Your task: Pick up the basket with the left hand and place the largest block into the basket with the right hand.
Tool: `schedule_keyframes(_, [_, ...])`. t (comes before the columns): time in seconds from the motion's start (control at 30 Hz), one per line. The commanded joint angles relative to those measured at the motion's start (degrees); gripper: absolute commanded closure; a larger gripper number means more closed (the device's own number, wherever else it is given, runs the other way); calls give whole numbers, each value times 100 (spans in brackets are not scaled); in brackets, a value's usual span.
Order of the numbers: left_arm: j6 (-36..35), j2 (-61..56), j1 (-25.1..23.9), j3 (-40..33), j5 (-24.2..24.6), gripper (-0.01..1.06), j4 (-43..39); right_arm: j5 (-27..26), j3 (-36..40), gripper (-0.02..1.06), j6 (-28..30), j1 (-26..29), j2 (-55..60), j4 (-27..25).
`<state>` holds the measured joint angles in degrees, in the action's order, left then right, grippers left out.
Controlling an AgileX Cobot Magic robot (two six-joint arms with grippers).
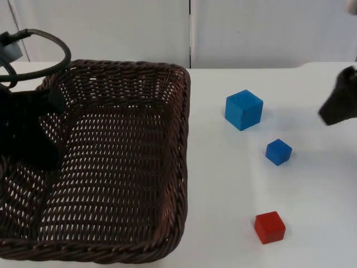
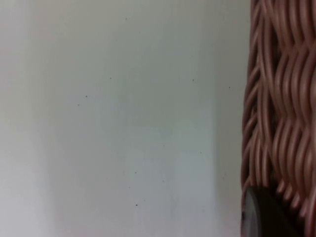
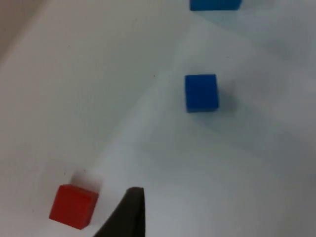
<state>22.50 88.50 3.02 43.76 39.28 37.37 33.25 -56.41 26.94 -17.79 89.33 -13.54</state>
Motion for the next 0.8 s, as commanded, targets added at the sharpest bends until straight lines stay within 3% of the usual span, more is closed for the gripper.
schedule_keyframes(0.0, [-28, -72, -6, -10, -22, 105, 69, -64, -140, -1, 55, -162, 176, 9])
schedule_keyframes(0.77, [-28, -72, -6, -10, -60, 105, 79, -554, -181, -1, 55, -349, 361, -1])
